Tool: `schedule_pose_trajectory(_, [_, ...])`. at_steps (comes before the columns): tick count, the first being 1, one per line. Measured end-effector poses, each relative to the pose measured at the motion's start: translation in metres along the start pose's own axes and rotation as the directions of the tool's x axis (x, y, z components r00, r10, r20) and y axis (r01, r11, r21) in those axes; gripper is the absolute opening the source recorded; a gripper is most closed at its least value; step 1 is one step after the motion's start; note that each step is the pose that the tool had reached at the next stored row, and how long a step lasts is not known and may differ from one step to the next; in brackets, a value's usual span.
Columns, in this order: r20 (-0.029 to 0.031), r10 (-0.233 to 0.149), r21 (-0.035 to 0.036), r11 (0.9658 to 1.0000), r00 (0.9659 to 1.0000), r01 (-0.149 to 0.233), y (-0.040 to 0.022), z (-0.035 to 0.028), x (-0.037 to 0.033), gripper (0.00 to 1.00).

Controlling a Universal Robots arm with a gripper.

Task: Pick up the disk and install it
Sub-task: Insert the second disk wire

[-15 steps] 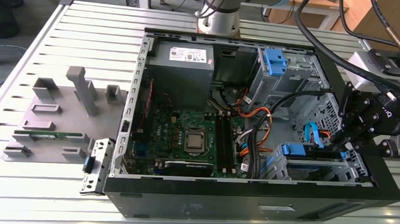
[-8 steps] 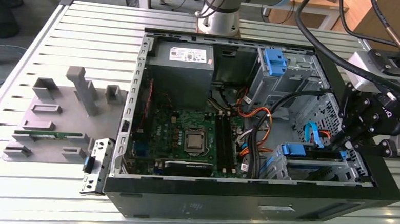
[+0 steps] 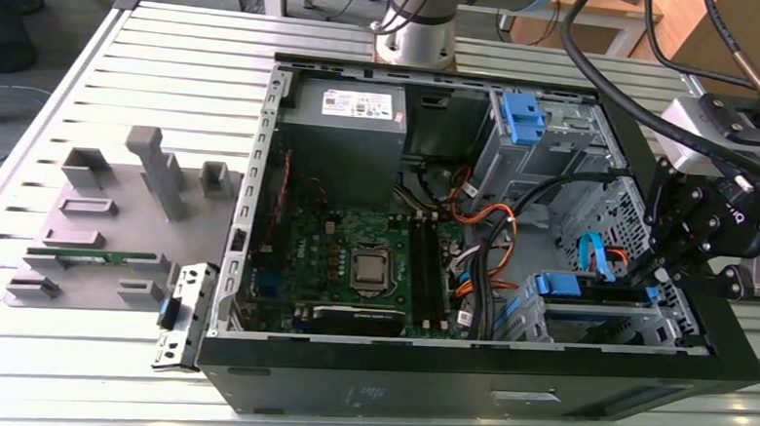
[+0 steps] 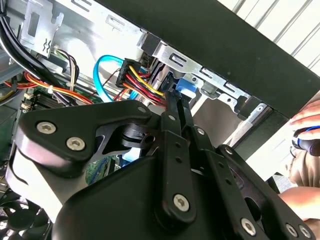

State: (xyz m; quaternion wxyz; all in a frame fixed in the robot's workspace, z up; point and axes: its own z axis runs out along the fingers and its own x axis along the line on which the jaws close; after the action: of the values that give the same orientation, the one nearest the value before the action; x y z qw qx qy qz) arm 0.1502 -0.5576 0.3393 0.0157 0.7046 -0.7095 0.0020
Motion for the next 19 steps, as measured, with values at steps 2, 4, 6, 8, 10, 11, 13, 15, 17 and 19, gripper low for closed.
schedule_pose_trajectory(2, [0.0002,0.000,0.0001,1.0000,1.0000,0.000,0.0015,0.0002,-0.0001,0.16])
schedule_pose_trajectory(4, [0.0000,0.000,0.0007,1.0000,1.0000,0.000,0.0042,0.0002,-0.0001,0.16])
schedule_pose_trajectory(6, [0.0001,0.000,0.0011,1.0000,1.0000,0.000,0.0053,0.0004,-0.0007,0.16])
schedule_pose_trajectory(8, [0.0000,0.000,0.0012,1.0000,1.0000,0.000,0.0054,0.0007,-0.0022,0.16])
schedule_pose_trajectory(10, [0.0000,0.000,0.0013,1.0000,1.0000,0.000,0.0059,0.0011,-0.0037,0.16])
schedule_pose_trajectory(11, [-0.0001,0.000,0.0014,1.0000,1.0000,0.000,0.0064,0.0012,-0.0043,0.16])
schedule_pose_trajectory(13, [-0.0006,0.000,0.0015,1.0000,1.0000,0.000,0.0068,0.0016,-0.0044,0.16])
schedule_pose_trajectory(15, [-0.0036,-0.001,0.0016,1.0000,1.0000,0.001,0.0068,0.0018,-0.0044,0.16])
schedule_pose_trajectory(17, [-0.0050,-0.002,0.0016,1.0000,1.0000,0.002,0.0069,0.0019,-0.0044,0.16])
schedule_pose_trajectory(19, [-0.0053,-0.006,0.0017,1.0000,1.0000,0.006,0.0069,0.0021,-0.0045,0.16])
